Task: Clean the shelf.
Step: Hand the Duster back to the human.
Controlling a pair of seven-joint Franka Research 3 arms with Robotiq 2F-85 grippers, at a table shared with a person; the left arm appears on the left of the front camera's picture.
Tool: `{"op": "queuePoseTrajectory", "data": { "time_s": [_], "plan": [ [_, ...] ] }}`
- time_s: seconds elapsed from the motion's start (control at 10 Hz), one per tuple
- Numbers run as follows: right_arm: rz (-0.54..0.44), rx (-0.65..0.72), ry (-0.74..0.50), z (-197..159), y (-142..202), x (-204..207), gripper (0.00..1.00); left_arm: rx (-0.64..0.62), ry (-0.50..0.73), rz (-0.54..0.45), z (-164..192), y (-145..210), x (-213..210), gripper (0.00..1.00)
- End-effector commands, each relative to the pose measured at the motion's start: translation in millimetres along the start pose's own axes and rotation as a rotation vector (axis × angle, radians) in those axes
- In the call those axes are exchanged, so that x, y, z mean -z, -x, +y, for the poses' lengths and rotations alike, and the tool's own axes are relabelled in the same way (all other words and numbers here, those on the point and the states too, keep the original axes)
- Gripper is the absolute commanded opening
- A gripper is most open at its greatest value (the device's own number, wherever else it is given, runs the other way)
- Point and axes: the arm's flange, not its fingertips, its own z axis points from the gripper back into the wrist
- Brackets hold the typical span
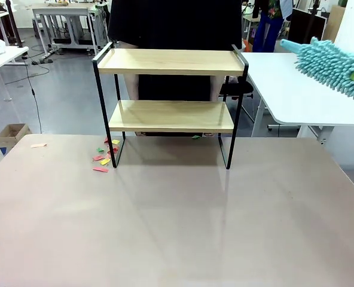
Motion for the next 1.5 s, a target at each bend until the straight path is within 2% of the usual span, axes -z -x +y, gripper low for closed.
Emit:
{"op": "queuePoseTrajectory", "data": {
  "time_s": [0.0,1.4],
  "plan": [
    [-0.002,0.003,-0.002,0.6,1.1,1.5,0.16,-0.001,0.005,-0.010,-2.7,-1.6,-0.4,1.00],
    [-0.002,0.003,-0.002,0.6,1.1,1.5,0.16,-0.001,0.005,-0.010,-2.7,-1.6,-0.4,1.00]
  ]
}}
